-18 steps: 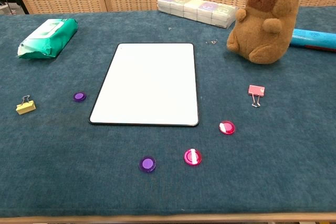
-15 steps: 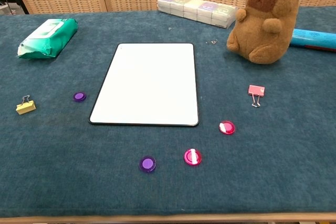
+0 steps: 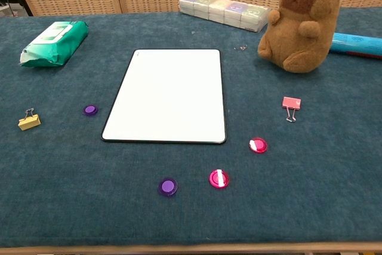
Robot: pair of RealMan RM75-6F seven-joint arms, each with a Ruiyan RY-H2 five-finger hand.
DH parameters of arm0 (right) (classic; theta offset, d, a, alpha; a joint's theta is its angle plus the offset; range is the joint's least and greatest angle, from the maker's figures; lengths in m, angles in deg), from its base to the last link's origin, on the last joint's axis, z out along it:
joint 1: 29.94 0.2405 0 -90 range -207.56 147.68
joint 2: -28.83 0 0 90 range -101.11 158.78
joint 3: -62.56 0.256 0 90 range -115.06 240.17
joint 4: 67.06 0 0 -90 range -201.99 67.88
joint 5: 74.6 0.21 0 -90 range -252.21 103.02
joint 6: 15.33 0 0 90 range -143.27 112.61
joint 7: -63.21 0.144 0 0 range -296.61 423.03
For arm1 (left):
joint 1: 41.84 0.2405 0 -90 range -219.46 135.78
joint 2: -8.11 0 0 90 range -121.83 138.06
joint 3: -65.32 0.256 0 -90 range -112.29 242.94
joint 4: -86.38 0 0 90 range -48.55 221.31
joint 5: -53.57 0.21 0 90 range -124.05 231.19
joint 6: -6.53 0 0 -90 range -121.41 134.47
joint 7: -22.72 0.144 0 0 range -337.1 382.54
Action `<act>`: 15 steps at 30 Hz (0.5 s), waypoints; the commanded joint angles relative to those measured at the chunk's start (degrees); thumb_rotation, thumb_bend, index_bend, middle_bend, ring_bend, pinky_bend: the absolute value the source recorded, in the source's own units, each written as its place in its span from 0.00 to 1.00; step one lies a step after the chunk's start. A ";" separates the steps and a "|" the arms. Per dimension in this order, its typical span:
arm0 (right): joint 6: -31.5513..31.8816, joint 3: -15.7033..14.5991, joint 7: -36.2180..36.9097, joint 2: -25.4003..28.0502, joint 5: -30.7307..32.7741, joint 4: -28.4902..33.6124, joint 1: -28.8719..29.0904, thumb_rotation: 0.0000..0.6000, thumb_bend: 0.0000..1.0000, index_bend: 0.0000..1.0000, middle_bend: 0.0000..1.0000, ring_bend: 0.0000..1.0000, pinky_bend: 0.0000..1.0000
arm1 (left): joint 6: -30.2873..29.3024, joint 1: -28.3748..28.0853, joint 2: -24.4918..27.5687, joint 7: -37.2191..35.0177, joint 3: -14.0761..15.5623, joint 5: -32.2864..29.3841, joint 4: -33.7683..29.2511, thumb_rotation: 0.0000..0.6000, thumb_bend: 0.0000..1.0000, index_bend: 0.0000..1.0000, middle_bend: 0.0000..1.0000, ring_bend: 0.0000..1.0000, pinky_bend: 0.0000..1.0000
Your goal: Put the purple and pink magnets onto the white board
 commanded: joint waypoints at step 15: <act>-4.34 0.69 2.80 0.66 3.92 -0.92 1.16 1.00 0.00 0.00 0.00 0.00 0.00 | 32.42 -21.33 -13.01 23.67 -7.43 -18.18 -11.02 1.00 0.18 0.33 0.00 0.00 0.00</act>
